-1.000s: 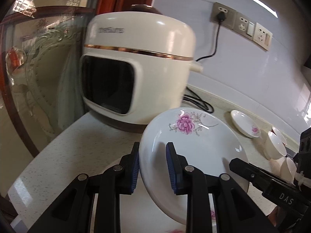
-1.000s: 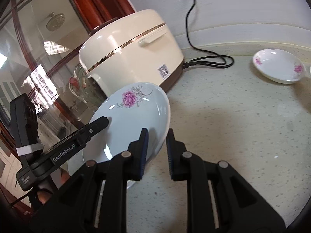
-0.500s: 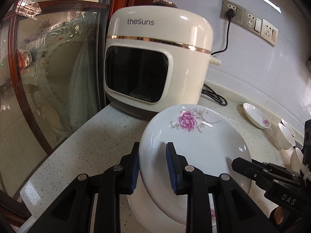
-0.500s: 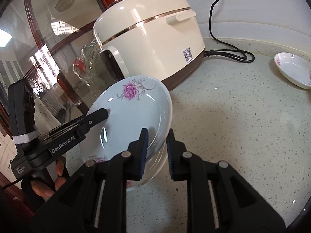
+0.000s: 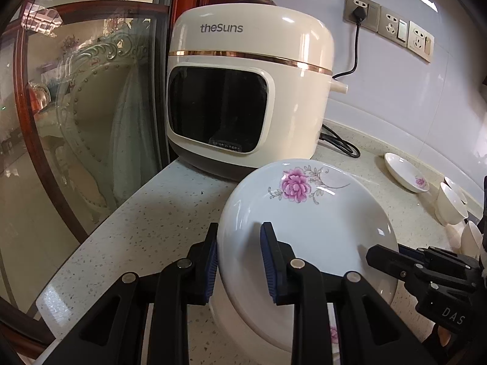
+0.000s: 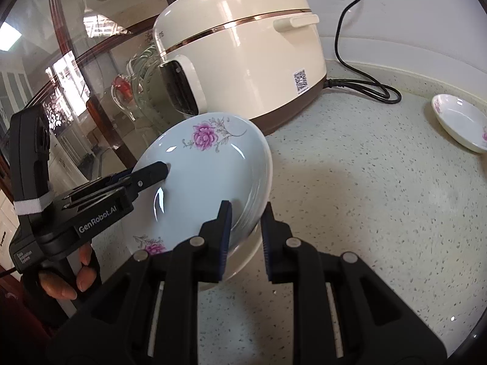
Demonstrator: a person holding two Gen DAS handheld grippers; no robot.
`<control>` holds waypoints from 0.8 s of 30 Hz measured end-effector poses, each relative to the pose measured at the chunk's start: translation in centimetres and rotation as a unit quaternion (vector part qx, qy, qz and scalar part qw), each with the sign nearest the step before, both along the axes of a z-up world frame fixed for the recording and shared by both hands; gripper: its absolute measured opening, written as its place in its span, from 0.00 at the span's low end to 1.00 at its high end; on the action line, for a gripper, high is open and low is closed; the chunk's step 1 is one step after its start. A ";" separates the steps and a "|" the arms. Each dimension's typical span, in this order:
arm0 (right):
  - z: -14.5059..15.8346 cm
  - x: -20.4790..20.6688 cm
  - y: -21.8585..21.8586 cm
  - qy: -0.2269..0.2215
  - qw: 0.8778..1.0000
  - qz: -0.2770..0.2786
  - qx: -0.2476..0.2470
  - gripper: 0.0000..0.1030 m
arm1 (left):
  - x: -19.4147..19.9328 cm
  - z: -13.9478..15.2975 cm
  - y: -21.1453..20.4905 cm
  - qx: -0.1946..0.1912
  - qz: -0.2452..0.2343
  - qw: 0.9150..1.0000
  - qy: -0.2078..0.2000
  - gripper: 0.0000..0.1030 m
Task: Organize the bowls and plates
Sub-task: 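Carry the second plate to the cooker and lower it onto the first plate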
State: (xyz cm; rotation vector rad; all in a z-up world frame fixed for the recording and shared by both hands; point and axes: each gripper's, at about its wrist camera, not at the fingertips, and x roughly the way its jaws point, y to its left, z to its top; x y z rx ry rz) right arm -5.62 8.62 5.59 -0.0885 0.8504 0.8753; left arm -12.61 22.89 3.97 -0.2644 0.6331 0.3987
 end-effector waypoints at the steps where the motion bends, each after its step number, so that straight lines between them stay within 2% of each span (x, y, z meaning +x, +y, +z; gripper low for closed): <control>1: 0.0 -0.1 0.0 -0.001 1.000 0.002 -0.002 0.22 | -0.2 0.1 0.0 0.001 0.000 1.000 0.000 0.26; 7: 0.5 -0.8 0.3 -0.014 1.000 0.019 -0.012 0.22 | -0.6 0.5 -0.4 0.016 -0.006 1.000 0.005 0.26; 12: -0.3 -1.0 1.2 -0.027 0.998 0.030 -0.058 0.22 | -0.2 -0.6 -0.7 0.020 -0.004 0.999 0.032 0.28; 16: 0.1 -1.4 1.0 -0.046 0.996 0.028 -0.064 0.24 | 0.0 -1.4 -1.5 0.036 -0.015 0.998 0.046 0.28; 18: 0.2 -1.2 0.8 -0.039 0.997 0.030 -0.056 0.27 | 0.0 -1.4 -2.0 0.052 -0.015 0.997 0.046 0.28; 20: -0.3 -0.9 1.0 -0.029 0.997 0.027 -0.073 0.26 | 0.2 -1.3 -2.4 0.061 -0.018 0.997 0.045 0.28; 24: -0.9 -0.6 1.2 -0.016 0.996 0.028 -0.082 0.28 | 0.2 -1.2 -2.2 0.056 -0.017 0.997 0.045 0.28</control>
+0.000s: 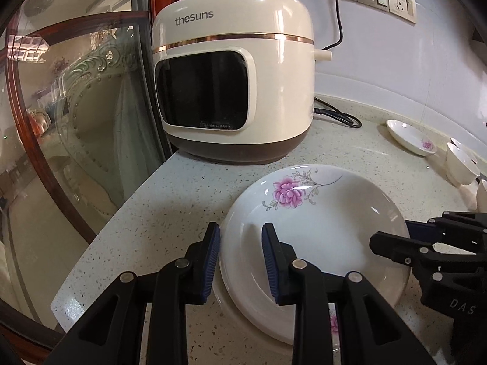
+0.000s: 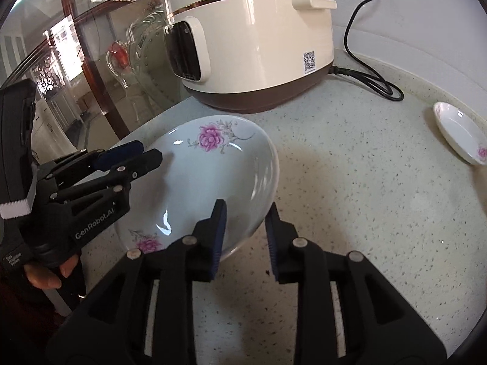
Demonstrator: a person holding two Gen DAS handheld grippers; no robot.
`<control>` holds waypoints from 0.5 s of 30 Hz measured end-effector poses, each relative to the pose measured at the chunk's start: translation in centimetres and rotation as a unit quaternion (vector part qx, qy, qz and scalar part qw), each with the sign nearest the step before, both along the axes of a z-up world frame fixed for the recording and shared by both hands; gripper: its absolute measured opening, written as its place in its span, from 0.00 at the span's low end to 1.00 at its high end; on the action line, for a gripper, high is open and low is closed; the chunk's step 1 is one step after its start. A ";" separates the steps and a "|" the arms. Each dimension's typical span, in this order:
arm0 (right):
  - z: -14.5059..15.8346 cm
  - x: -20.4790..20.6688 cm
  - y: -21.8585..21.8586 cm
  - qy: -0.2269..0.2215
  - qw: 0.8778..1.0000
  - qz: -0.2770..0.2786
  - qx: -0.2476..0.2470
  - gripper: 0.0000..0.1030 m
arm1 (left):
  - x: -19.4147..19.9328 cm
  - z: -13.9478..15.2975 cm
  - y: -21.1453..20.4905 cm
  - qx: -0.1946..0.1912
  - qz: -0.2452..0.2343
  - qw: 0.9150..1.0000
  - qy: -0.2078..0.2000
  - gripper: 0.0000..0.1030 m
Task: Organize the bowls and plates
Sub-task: 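Carry the second plate to the cooker and lower it onto the first plate, then open both tools to release the plate and pull them back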
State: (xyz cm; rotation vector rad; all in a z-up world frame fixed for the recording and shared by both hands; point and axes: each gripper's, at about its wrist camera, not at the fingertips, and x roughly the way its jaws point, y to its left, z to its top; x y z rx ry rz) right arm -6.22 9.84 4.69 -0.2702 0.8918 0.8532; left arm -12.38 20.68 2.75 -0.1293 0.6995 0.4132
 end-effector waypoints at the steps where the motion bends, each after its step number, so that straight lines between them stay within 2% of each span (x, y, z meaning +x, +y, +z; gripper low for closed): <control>1: 0.0 -0.1 0.1 -0.003 1.000 0.001 -0.002 0.29 | 0.0 0.1 0.1 -0.005 0.000 1.000 -0.001 0.28; 4: -0.1 -0.4 0.5 -0.016 1.000 0.004 -0.012 0.32 | -0.3 0.5 0.9 -0.034 0.006 0.999 -0.013 0.32; 5: -0.1 -0.5 0.5 -0.024 1.000 0.002 -0.015 0.36 | -0.5 0.6 1.0 -0.038 0.010 0.999 -0.020 0.38; 6: 0.2 -0.5 0.5 -0.040 0.999 -0.006 -0.020 0.45 | -0.8 0.9 1.2 -0.040 0.015 0.999 -0.029 0.51; 7: 0.5 -0.5 0.3 -0.062 0.998 -0.020 -0.023 0.52 | -1.0 1.3 1.3 -0.040 0.023 0.998 -0.040 0.60; 8: 0.9 -0.4 -0.1 -0.076 0.996 -0.034 -0.022 0.66 | -1.2 1.5 1.4 -0.036 0.031 0.998 -0.049 0.76; 9: 1.2 -0.2 -0.5 -0.082 0.995 -0.046 -0.015 0.72 | -1.4 1.7 1.4 -0.032 0.036 0.997 -0.057 0.82; 11: 1.8 0.6 -1.7 -0.078 0.994 -0.072 0.009 0.72 | -1.5 2.1 1.0 -0.023 0.034 0.997 -0.067 0.82; 15: 2.3 2.0 -3.4 -0.077 0.989 -0.121 0.024 0.72 | -0.4 2.4 -0.4 -0.030 0.007 0.998 -0.056 0.82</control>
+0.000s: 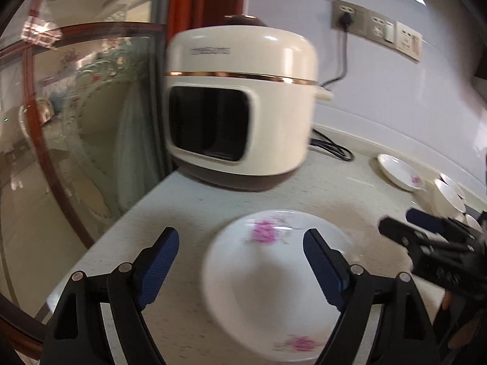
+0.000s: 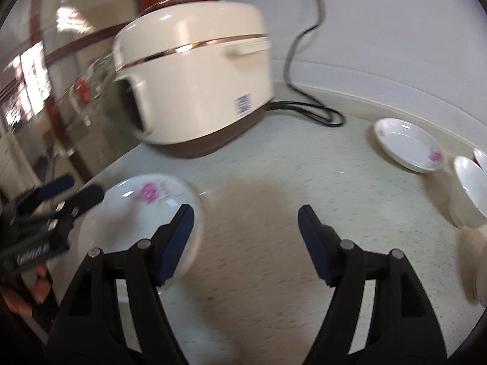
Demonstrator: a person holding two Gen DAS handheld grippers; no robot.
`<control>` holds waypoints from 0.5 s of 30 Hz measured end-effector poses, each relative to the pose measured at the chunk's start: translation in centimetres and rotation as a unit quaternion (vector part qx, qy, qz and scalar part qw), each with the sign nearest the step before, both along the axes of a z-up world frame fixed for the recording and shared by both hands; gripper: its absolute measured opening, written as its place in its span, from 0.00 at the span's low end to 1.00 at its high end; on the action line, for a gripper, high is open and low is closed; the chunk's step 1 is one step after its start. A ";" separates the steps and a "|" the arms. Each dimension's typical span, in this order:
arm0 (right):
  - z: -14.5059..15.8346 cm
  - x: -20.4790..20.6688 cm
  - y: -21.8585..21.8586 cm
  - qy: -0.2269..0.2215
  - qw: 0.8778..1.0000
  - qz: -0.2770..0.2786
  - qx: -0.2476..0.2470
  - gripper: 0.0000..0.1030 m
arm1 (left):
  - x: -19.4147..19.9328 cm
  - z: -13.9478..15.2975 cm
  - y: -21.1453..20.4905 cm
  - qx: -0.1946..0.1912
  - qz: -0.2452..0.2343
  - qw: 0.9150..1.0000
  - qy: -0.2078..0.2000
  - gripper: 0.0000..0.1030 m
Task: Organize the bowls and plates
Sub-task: 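Open both tools to release the plate and pull them back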
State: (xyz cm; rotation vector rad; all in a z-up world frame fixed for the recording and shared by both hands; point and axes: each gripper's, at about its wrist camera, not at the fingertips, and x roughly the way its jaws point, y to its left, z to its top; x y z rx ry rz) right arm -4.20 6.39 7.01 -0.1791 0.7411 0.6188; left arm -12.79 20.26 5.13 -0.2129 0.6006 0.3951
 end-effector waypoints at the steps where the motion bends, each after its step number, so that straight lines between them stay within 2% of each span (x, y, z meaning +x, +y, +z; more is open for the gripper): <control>1: 0.0 0.4 -0.5 0.000 1.000 -0.013 -0.001 0.72 | 0.5 0.1 -0.7 0.001 -0.010 1.000 0.003 0.82; 4: 0.2 1.7 -1.7 -0.008 0.999 -0.047 -0.013 0.73 | 1.8 0.3 -2.7 0.005 -0.037 0.999 0.019 0.82; 6: 0.3 2.3 -2.6 -0.017 0.998 -0.058 -0.025 0.80 | 3.0 0.2 -3.8 0.004 -0.056 0.998 0.033 0.82; 11: -0.2 3.3 -5.3 -0.039 0.993 -0.064 -0.086 0.83 | 6.0 -0.4 -6.3 -0.006 -0.083 0.994 0.073 0.82; 15: -0.7 3.8 -8.2 -0.031 0.992 -0.060 -0.106 0.86 | 8.7 -1.1 -8.2 -0.008 -0.089 0.989 0.121 0.82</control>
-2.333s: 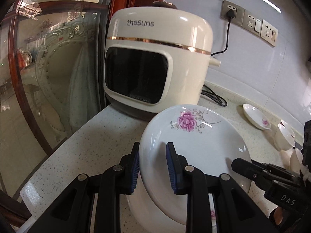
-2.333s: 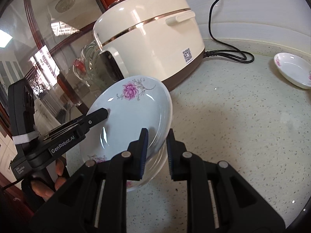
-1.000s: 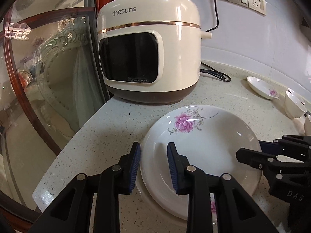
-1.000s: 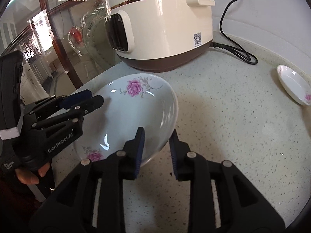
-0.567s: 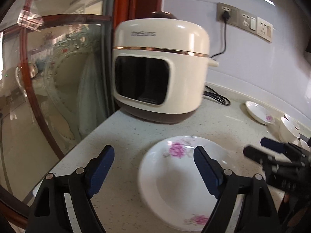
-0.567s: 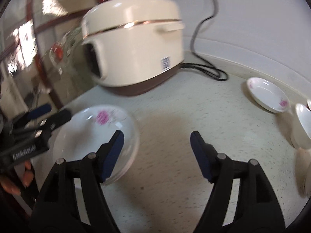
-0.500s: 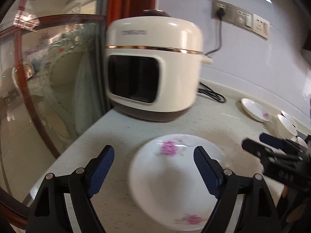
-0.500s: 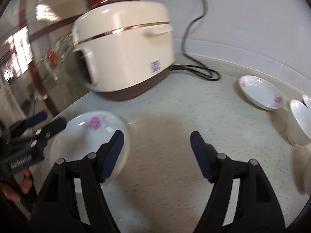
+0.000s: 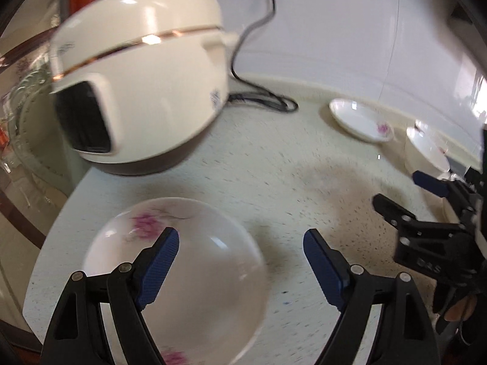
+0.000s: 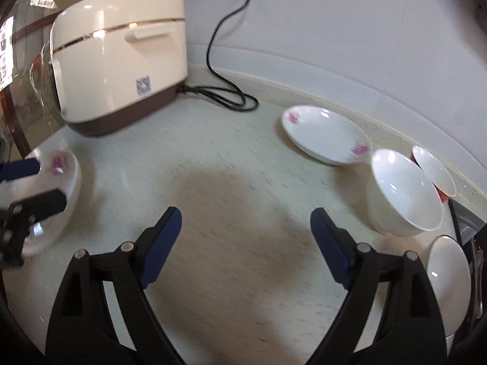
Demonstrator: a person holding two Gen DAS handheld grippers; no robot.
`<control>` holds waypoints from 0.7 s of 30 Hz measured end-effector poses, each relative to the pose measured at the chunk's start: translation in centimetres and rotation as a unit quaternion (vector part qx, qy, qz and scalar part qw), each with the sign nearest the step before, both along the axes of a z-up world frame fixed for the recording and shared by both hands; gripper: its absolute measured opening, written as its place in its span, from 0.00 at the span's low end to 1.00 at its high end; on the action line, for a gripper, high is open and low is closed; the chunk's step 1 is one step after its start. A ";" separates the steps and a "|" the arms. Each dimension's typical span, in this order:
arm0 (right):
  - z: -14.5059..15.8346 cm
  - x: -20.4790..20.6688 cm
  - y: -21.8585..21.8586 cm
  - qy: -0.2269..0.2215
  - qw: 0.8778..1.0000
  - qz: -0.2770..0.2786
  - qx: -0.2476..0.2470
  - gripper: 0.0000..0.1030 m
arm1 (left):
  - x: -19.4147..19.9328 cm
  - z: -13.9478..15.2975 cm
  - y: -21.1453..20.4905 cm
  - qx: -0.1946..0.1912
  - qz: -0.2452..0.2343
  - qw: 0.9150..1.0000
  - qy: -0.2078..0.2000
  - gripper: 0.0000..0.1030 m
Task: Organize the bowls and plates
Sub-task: 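Open both tools to release the plate and pull them back, then grasp the rim of the pink-flower deep plate with the left tool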
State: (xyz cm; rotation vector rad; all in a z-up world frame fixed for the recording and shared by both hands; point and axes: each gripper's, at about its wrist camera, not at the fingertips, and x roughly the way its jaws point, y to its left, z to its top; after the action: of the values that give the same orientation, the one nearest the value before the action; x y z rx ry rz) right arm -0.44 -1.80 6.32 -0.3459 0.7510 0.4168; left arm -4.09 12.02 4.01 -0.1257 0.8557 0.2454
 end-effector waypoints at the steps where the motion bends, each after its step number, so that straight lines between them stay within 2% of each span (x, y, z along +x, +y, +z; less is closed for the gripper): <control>1: -0.1 0.2 -0.7 0.008 1.000 -0.001 0.001 0.86 | 0.8 -0.2 -0.6 0.000 -0.006 1.000 0.011 0.82; 6: -0.3 1.2 -3.0 0.055 0.998 -0.020 0.029 0.86 | 4.7 -0.4 -2.8 -0.002 -0.009 1.000 -0.002 0.82; 9: -0.6 1.2 -3.2 0.067 0.997 -0.026 0.030 0.86 | 8.4 0.2 -3.1 -0.041 -0.001 0.999 -0.019 0.82; 12: -1.4 1.5 -2.7 0.081 0.996 -0.025 0.012 0.86 | 12.8 0.7 -3.3 -0.083 -0.002 0.996 -0.033 0.82; 16: -2.0 1.9 -2.7 0.101 0.994 -0.030 0.007 0.86 | 17.6 -0.3 -3.7 -0.131 -0.008 0.990 -0.043 0.82; 19: -2.2 2.3 -3.5 0.113 0.992 -0.053 0.007 0.84 | 20.7 -1.8 -4.3 -0.140 -0.013 0.990 -0.031 0.82; 21: -2.3 2.5 -3.9 0.118 0.991 -0.068 0.003 0.83 | 22.2 -2.3 -4.7 -0.138 -0.015 0.990 -0.031 0.76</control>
State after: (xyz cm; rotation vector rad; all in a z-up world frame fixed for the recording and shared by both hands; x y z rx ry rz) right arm 2.01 -5.75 4.02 -0.2410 0.9976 0.3344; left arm 18.06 7.27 1.66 -0.3766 0.8258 0.0931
